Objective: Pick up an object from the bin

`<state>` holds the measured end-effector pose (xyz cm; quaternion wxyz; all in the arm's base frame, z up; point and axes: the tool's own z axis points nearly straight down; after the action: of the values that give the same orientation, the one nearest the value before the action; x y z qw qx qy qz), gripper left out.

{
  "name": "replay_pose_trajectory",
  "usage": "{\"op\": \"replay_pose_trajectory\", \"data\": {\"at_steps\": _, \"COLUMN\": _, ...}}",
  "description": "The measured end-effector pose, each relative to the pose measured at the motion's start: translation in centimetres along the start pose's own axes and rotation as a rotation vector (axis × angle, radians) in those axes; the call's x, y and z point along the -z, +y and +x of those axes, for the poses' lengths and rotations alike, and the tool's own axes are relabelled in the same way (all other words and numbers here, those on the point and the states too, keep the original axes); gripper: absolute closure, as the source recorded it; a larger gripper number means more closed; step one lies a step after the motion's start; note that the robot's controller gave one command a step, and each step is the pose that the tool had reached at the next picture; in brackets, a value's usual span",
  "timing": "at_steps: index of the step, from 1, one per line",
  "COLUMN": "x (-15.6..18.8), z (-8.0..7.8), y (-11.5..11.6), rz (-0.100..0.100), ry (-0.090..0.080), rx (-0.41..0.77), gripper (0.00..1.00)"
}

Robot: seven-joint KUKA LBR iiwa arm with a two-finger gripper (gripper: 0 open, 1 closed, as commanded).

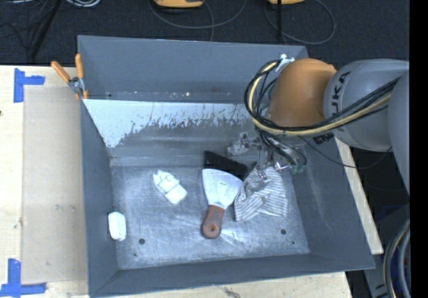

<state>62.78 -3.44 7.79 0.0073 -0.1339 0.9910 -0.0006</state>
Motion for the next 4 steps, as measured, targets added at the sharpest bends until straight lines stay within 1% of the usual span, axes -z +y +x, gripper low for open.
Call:
{"op": "replay_pose_trajectory", "data": {"at_steps": 1, "x": 0.0, "z": -0.1, "y": 0.4, "rz": 0.002, "ry": -0.001, "rx": 0.059, "gripper": 0.00}}
{"op": "replay_pose_trajectory", "data": {"at_steps": 2, "x": 0.0, "z": 0.0, "y": 0.6, "rz": -0.002, "ry": -0.006, "rx": 0.155, "gripper": 0.00}}
{"op": "replay_pose_trajectory", "data": {"at_steps": 3, "x": 0.0, "z": 0.6, "y": -0.8, "rz": -0.003, "ry": 0.020, "rx": 0.126, "gripper": 1.00}}
{"op": "replay_pose_trajectory", "data": {"at_steps": 4, "x": 0.0, "z": 0.6, "y": -0.8, "rz": -0.003, "ry": 0.020, "rx": 0.125, "gripper": 1.00}}
